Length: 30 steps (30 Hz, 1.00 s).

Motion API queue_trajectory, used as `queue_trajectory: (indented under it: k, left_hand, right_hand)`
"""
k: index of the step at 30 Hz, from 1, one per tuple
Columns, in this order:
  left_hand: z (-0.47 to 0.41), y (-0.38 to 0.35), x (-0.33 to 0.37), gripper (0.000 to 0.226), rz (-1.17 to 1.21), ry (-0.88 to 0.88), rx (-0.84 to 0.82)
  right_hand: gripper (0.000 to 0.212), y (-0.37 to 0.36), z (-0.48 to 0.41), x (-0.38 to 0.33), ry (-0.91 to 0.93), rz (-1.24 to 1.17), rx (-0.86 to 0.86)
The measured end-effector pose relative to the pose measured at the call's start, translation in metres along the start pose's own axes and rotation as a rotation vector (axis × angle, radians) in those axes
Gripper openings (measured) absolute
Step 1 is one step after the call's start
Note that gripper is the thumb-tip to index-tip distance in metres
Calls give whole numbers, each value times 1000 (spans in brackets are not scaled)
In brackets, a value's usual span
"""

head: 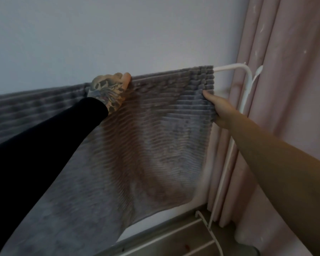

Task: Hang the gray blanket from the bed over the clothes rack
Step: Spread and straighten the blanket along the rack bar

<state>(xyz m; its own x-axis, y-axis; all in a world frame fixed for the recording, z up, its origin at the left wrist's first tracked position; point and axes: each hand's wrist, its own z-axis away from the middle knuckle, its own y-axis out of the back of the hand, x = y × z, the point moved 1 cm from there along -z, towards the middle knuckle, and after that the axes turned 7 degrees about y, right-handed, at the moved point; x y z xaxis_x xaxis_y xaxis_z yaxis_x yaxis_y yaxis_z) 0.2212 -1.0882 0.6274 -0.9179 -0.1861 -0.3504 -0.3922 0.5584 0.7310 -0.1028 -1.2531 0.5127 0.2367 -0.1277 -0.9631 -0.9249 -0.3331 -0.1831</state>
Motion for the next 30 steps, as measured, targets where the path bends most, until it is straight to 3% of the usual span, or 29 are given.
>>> queue_trajectory:
  k: [2, 4, 8, 12, 14, 19, 22, 25, 30]
  left_hand:
    - [1, -1, 3, 35, -31, -24, 34]
    - [5, -5, 5, 49, -60, -33, 78]
    - [15, -20, 8, 67, -128, -71, 188]
    - [21, -28, 3, 111, -111, -122, 143]
    - [29, -34, -1, 119, -137, -156, 134]
    - [34, -33, -4, 95, -85, -192, 273]
    - [17, -24, -1, 76, -32, 1, 349]
    - [10, -23, 5, 65, -48, 169, 213]
    - [33, -46, 9, 89, -99, 62, 280]
  right_hand:
    - [57, -4, 2, 0, -8, -19, -46]
    - [63, -8, 2, 1, -9, -41, -6]
    - [36, -5, -2, 7, 62, 51, 155]
    - [36, 15, -1, 17, 72, 283, 274]
    - [32, 25, 1, 19, 64, 294, 294]
    - [27, 25, -1, 6, 53, 187, 296]
    - [29, 13, -12, -9, 179, 266, 344]
    - [28, 5, -20, -16, 255, 333, 393]
    - [27, 26, -25, -22, 201, 455, 639]
